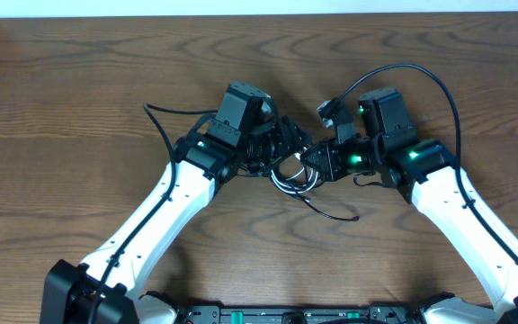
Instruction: Untangle cables
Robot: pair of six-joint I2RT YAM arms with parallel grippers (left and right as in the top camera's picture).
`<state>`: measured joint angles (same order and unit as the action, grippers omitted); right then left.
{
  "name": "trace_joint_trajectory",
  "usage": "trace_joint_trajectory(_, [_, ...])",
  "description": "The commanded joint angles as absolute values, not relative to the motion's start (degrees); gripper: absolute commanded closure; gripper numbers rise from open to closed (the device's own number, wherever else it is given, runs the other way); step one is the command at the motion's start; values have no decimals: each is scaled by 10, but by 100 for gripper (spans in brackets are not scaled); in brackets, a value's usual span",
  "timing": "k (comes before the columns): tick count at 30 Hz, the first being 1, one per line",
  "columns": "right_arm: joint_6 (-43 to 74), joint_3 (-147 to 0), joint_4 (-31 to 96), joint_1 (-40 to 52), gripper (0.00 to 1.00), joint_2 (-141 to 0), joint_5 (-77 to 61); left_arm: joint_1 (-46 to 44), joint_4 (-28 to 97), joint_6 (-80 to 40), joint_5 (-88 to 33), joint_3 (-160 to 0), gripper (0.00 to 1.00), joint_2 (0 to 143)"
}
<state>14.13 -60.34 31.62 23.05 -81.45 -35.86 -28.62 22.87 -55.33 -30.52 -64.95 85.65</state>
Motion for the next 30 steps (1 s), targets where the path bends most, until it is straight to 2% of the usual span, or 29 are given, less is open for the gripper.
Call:
trace_joint_trajectory(1, [131, -606, 315, 234, 99, -816, -380, -285, 227, -643, -340, -649, 38, 862])
trace_joint_trajectory(3, [132, -606, 316, 234, 99, -816, -382, -285, 220, -644, -334, -649, 41, 863])
trace_joint_trajectory(4, [132, -606, 316, 234, 99, -816, -382, -285, 207, -644, -330, -649, 47, 865])
trace_joint_trajectory(7, [131, -606, 315, 234, 99, -816, -393, -285, 188, -644, -310, -649, 53, 865])
trace_joint_trajectory(19, [130, -606, 315, 234, 99, -816, -404, -286, 204, -642, -291, -649, 54, 888])
trace_joint_trajectory(21, [128, -606, 315, 234, 99, -816, -408, -286, 201, -642, -288, -649, 64, 895])
trace_joint_trajectory(25, [125, -606, 315, 234, 99, -816, -406, -283, 197, -641, -274, -649, 93, 895])
trace_joint_trajectory(27, [119, -606, 321, 234, 99, -816, -393, -274, 186, -630, -274, -650, 93, 893])
trace_joint_trajectory(28, [119, -606, 328, 234, 98, -816, -376, -267, 183, -620, -274, -650, 92, 891])
trace_joint_trajectory(29, [119, -606, 340, 234, 89, -816, -346, -259, 182, -611, -274, -652, 93, 886])
trace_joint_trajectory(30, [119, -606, 365, 234, 76, -816, -277, -247, 182, -592, -274, -655, 93, 877])
